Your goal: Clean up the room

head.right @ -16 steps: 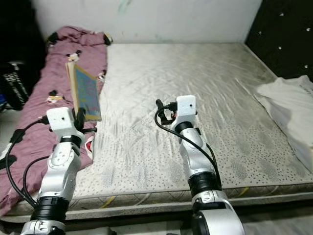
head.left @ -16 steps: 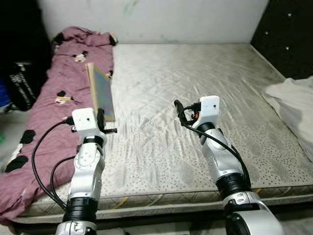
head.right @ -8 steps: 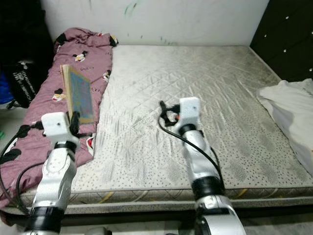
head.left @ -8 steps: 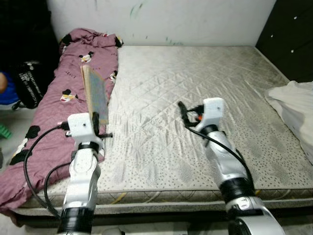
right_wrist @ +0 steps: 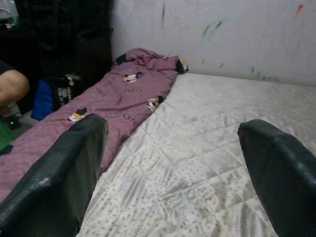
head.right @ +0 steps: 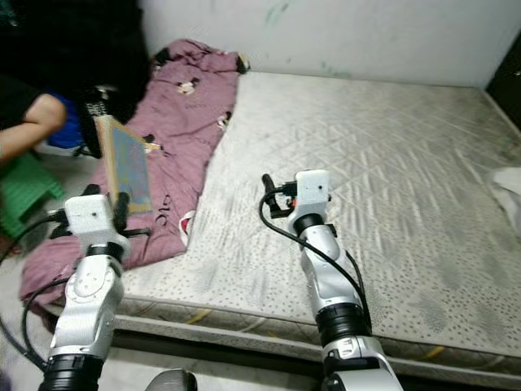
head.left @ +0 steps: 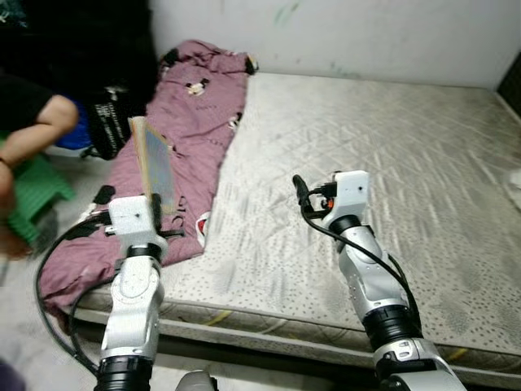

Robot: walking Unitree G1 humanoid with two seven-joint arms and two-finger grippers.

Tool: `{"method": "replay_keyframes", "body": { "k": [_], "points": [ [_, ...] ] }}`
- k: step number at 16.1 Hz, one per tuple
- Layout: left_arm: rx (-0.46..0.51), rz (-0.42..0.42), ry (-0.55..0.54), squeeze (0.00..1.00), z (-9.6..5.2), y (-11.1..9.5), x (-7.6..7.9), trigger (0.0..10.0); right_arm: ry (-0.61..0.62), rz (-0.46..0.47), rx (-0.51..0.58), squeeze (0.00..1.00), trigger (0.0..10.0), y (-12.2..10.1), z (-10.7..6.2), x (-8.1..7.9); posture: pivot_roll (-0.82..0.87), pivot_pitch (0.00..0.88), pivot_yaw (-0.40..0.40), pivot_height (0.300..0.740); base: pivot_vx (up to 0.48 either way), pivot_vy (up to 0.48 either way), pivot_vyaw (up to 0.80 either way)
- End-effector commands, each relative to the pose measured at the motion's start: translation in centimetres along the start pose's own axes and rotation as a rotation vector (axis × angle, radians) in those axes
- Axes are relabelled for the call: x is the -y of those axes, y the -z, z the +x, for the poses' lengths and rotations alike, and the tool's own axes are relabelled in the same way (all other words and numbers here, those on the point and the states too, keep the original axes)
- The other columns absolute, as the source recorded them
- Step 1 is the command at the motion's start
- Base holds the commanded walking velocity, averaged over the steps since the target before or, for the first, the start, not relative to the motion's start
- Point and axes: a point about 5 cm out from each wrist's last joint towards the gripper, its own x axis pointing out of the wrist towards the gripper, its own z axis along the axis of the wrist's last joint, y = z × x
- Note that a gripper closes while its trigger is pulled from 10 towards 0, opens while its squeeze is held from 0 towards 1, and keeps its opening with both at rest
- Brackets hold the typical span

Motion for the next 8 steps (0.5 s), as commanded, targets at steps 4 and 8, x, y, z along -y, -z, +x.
{"method": "replay_keyframes", "body": {
  "k": [4, 8],
  "points": [
    [0.044, 0.002, 0.006, 0.00, -0.23, -1.04, -0.36, 10.0, 0.016, 0.007, 0.009, 0.00, 10.0, -0.30, -0.23, 0.26, 0.01, 0.000, -0.002, 0.740, 0.000, 0.000, 0.00],
    [0.036, 0.004, 0.032, 0.00, -0.04, -1.03, -0.10, 10.0, 0.019, 0.009, 0.004, 0.00, 10.0, -0.33, -0.01, 0.23, 0.00, 0.000, -0.001, 0.740, 0.000, 0.000, 0.00]
  ]
}}
